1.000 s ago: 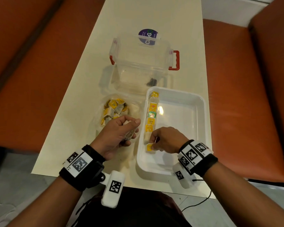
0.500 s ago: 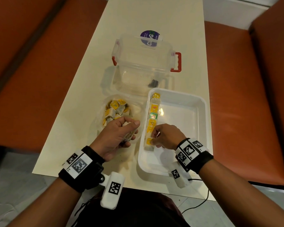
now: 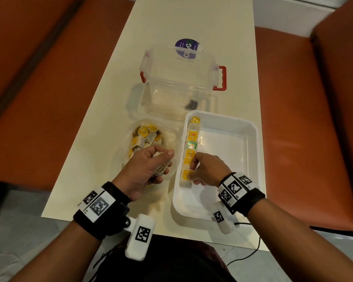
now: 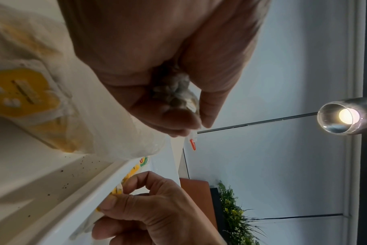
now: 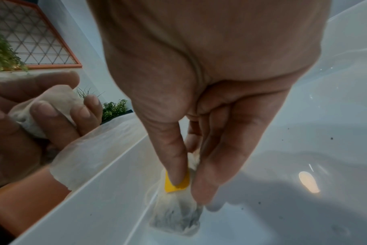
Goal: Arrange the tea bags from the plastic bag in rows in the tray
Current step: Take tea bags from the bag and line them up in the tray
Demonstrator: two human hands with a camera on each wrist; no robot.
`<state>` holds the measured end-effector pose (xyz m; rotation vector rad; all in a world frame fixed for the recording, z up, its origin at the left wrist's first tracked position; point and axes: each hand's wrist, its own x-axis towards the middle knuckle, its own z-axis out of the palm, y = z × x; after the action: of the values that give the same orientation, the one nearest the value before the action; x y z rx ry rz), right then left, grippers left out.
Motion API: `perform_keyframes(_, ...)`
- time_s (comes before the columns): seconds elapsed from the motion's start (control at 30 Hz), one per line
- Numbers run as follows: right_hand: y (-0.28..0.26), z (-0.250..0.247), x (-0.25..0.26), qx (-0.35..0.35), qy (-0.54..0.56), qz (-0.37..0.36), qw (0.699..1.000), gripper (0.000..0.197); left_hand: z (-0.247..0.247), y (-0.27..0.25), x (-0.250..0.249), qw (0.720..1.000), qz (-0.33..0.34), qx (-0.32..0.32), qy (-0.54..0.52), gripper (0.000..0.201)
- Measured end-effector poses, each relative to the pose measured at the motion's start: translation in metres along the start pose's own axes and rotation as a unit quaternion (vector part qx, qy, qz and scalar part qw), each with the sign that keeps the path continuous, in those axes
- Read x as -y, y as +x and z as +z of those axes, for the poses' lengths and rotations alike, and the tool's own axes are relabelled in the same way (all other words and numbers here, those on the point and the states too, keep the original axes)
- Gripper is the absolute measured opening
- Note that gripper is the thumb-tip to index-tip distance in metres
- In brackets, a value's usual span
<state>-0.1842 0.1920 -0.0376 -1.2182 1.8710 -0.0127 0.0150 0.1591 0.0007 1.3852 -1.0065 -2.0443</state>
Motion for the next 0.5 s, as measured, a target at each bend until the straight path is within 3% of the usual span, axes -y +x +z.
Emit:
perform_keyframes(0.23,-0.0030,-0.0011,-0.0012,-0.006,0.008,-0.003,1.000,0.029,0.0013,-0.0021,-0.0020,0.999,-0.018,0.021,-0.038,0.042)
perform_keyframes(0.37,-0.0047,-0.0022,-0.0034,-0.021,0.033,-0.007,0.999,0.029,0.0014,-0.0020,-0.0049,0.991,-0.043,0.049,-0.115,0.035)
perform_keyframes(0.5,-0.0063,-0.0043,-0.0074,-0.041,0.055,-0.009,0.998,0.027,0.0013,-0.0011,-0.0039,0.991,-0.045,0.058,-0.115,0.026)
